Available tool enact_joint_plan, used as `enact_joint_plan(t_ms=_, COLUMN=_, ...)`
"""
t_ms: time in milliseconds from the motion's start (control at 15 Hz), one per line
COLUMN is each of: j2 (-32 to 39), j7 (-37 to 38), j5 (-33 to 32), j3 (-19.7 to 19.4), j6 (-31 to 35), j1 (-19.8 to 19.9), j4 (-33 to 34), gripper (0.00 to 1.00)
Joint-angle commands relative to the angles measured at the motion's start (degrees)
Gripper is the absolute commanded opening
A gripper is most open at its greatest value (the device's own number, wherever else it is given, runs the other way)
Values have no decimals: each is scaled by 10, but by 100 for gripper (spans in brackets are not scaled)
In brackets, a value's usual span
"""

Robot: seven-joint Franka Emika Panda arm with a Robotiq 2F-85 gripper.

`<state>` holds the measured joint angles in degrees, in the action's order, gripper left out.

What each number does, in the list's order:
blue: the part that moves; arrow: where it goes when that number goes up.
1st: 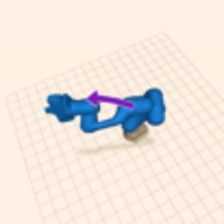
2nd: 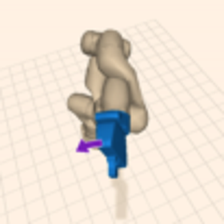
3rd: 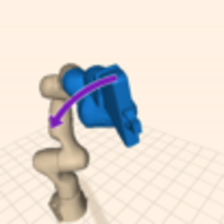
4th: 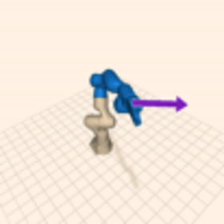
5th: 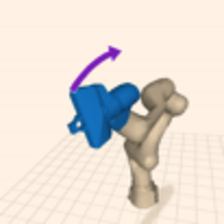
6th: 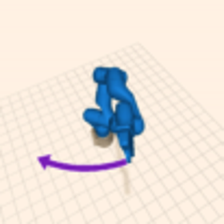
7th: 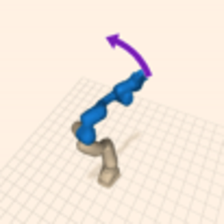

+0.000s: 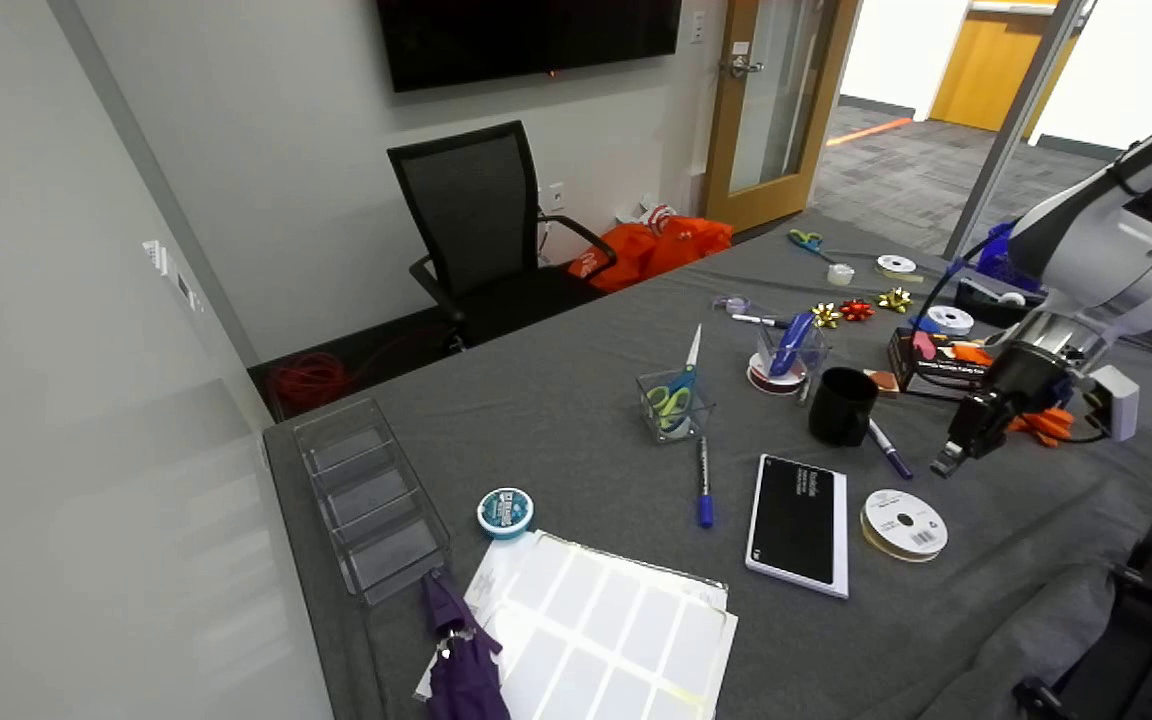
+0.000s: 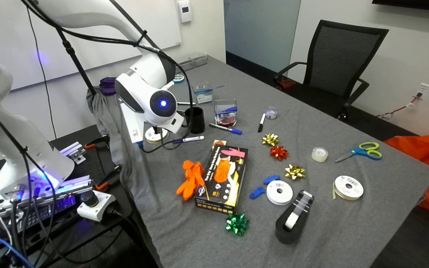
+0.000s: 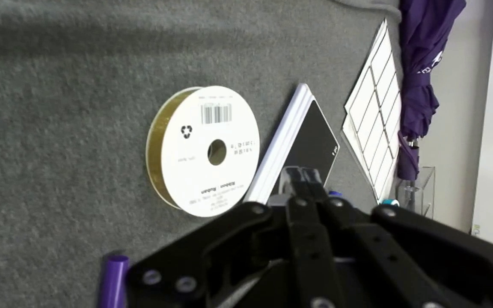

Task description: Put the tape in the left bowl

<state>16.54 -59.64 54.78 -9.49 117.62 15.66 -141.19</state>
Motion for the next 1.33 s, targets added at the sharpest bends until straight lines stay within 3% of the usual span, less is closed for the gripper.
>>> enact_joint_plan(t_ms=0, j2=-45, j7=2, j5=7, j3=-3, j6=0, j1=-6, j4=-26, gripper=0)
enact_joint_plan(t_ms=467, j2=-59, j7=3, j5=-6, j3=-1, j6=122, j1=-29, j4=-40, gripper=0)
enact_joint_plan(t_ms=533, j2=-61, j7=7, j5=-13, j3=-1, j6=140, j1=-33, j4=-44, gripper=26)
enact_joint_plan(t_ms=667, j2=-63, j7=18, j5=-27, j3=0, j6=168, j1=-39, j4=-47, gripper=32)
enact_joint_plan(t_ms=1000, j2=-42, j7=43, j5=-86, j3=8, j6=196, j1=-43, j4=-49, gripper=68)
enact_joint_plan(t_ms=1267, j2=-20, j7=30, j5=-76, j3=23, j6=181, j1=-38, j4=-50, gripper=96)
